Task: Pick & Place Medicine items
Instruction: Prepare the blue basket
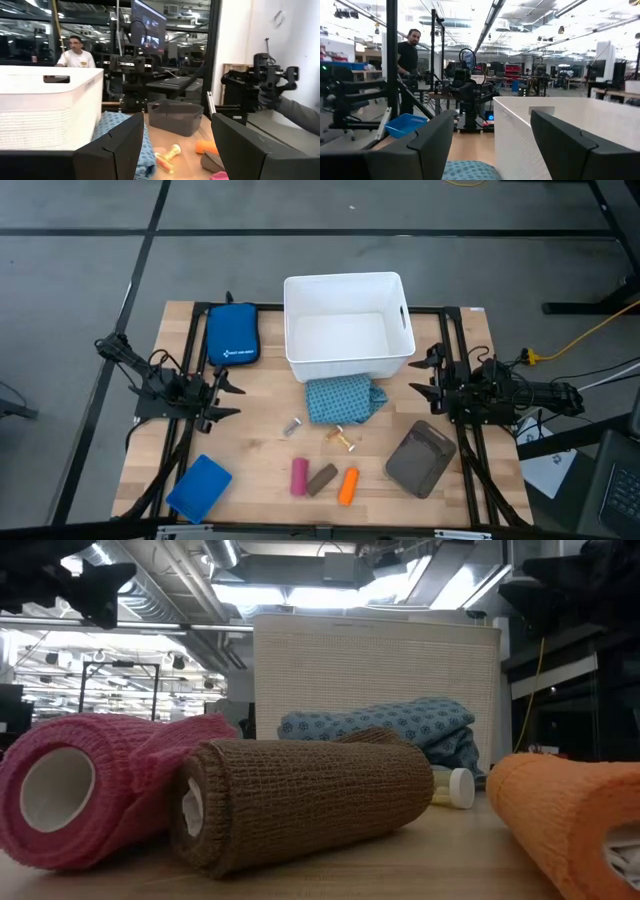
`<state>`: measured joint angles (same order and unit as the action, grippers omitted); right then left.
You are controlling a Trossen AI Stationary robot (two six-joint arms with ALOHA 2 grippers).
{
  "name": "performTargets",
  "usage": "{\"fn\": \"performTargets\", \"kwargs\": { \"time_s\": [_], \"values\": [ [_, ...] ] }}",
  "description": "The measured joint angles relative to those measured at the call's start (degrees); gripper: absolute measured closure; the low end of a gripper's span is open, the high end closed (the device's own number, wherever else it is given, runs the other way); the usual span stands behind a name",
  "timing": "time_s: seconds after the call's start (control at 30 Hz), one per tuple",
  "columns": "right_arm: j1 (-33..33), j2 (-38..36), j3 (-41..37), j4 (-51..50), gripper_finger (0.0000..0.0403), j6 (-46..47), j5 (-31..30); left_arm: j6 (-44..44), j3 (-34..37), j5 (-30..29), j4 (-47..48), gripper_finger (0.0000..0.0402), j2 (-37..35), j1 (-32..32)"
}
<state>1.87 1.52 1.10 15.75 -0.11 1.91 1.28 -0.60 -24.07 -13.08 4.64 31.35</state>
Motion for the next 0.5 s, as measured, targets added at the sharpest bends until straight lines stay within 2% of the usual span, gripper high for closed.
{"fn": "performTargets", "kwargs": {
  "time_s": [0.07,0.17,0.37,0.5],
  "values": [
    [0.00,0.00,0.00,0.02,0.0136,1.17,0.00,0.06,0.00,0.04,0.05,0.0171,0.02,0.00],
    [0.00,0.00,0.00,0.11,0.0136,1.19,0.00,0.65,0.00,-3.22,-0.24,0.0171,0.02,0.00],
    [0.02,0.00,0.00,1.46,0.0136,1.89,0.00,2.95,0.00,-4.14,-0.40,0.0171,0.02,0.00],
    [0.02,0.00,0.00,1.44,0.0136,5.12,0.13,-7.82,0.00,-3.02,2.50,0.0171,0.02,0.00]
  ]
}}
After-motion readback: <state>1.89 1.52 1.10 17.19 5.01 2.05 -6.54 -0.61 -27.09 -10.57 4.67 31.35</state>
